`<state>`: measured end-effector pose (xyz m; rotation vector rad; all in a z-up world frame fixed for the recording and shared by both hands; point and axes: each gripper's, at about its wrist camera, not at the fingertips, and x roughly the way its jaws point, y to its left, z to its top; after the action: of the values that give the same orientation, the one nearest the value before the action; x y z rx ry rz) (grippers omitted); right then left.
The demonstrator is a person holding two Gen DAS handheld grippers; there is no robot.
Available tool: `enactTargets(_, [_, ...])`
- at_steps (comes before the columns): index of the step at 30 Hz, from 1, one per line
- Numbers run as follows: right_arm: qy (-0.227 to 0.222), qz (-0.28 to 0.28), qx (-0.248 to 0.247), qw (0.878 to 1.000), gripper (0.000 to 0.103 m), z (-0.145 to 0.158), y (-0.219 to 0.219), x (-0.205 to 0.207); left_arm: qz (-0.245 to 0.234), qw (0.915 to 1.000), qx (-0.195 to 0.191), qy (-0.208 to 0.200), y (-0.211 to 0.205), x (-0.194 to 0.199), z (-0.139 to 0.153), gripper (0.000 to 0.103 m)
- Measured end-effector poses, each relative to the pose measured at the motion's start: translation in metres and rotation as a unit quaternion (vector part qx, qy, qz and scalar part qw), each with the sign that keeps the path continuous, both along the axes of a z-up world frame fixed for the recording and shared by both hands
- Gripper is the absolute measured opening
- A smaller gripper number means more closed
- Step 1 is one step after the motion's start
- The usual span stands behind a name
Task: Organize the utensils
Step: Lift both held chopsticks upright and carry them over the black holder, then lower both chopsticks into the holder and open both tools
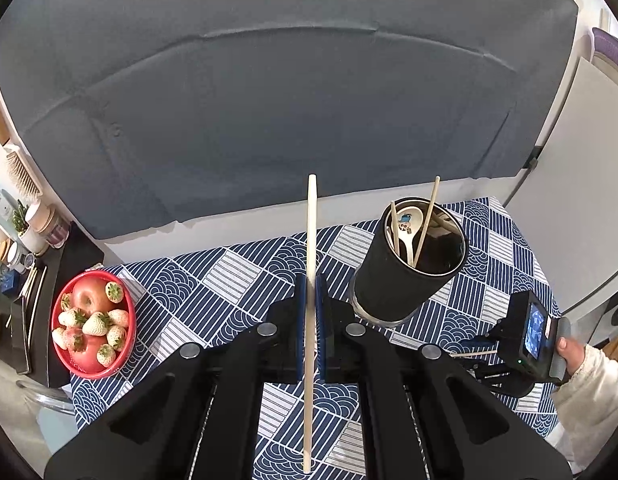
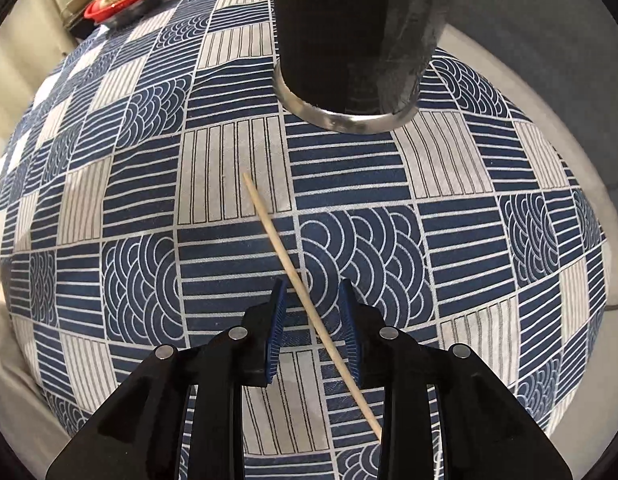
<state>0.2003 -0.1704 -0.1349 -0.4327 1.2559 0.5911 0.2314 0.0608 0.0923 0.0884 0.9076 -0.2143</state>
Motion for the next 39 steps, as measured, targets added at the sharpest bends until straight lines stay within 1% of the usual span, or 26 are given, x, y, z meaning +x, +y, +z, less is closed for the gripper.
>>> enactTargets(2, [0.000,-0.001,0.006,1.000,0.023,0.000,-0.002,-0.001,0.004,1.0000,0.001,0.001,0.000,0.000,0.000,0.005])
enactTargets(3, [-0.002,0.000,0.008,1.000,0.018,0.001,-0.003,-0.002,0.006,1.0000,-0.001,0.001,0.000,-0.001,0.000,0.005])
enactTargets(4, [-0.005,-0.001,0.007,1.000,0.008,0.001,-0.003,-0.004,0.007,1.0000,-0.002,0.002,0.000,-0.001,0.001,0.005])
enactTargets(5, [-0.011,0.001,0.003,1.000,0.006,0.002,-0.001,-0.006,0.008,1.0000,-0.001,0.002,-0.001,-0.003,0.001,0.005])
enactTargets(7, [-0.020,0.009,-0.005,1.000,0.005,0.001,0.000,-0.015,0.010,0.9999,0.002,0.000,-0.002,-0.004,0.001,0.005])
enactTargets(9, [-0.012,-0.001,0.008,1.000,0.004,0.001,-0.002,-0.015,0.012,0.9999,0.002,0.000,-0.003,-0.006,0.003,0.005])
enactTargets(11, [-0.020,-0.022,0.023,0.999,0.004,0.006,-0.010,-0.019,0.016,0.9999,0.001,-0.002,-0.003,-0.008,0.005,0.005])
enactTargets(14, [-0.042,-0.047,0.073,0.995,0.004,0.032,-0.023,-0.027,0.021,0.9998,-0.002,-0.006,-0.003,-0.010,0.009,0.005])
enactTargets(17, [-0.076,-0.056,0.106,0.990,0.004,0.064,-0.033,-0.034,0.025,0.9996,-0.011,-0.011,-0.004,-0.012,0.014,0.005])
enactTargets(18, [-0.089,-0.056,0.112,0.988,0.004,0.073,-0.031,-0.034,0.025,0.9995,-0.012,-0.013,-0.006,-0.013,0.015,0.005])
enactTargets(24, [-0.176,-0.048,0.145,0.972,0.005,0.142,-0.025,-0.022,0.015,0.9995,-0.014,-0.022,-0.018,-0.013,0.022,0.005])
enactTargets(26, [-0.208,-0.045,0.156,0.965,0.005,0.169,-0.024,-0.020,0.007,0.9994,-0.018,-0.028,-0.021,-0.011,0.025,0.005])
enactTargets(30, [-0.248,-0.043,0.176,0.952,0.005,0.206,-0.017,-0.012,-0.014,0.9990,-0.013,-0.040,-0.029,-0.003,0.031,0.005])
enactTargets(31, [-0.257,-0.045,0.189,0.947,0.005,0.216,-0.014,-0.008,-0.019,0.9987,-0.015,-0.046,-0.031,-0.001,0.033,0.005])
enactTargets(33, [-0.275,-0.053,0.196,0.940,0.005,0.226,-0.010,-0.003,-0.033,0.9977,-0.029,-0.051,-0.034,0.004,0.036,0.005])
enactTargets(34, [-0.284,-0.059,0.210,0.934,0.005,0.233,-0.009,0.001,-0.040,0.9971,-0.035,-0.055,-0.035,0.007,0.037,0.005])
enactTargets(38, [-0.314,-0.086,0.248,0.912,0.005,0.250,-0.009,0.016,-0.064,0.9945,-0.031,-0.077,-0.041,0.018,0.040,0.005])
enactTargets(39, [-0.318,-0.091,0.256,0.908,0.005,0.252,-0.010,0.019,-0.073,0.9934,-0.037,-0.081,-0.042,0.021,0.040,0.005])
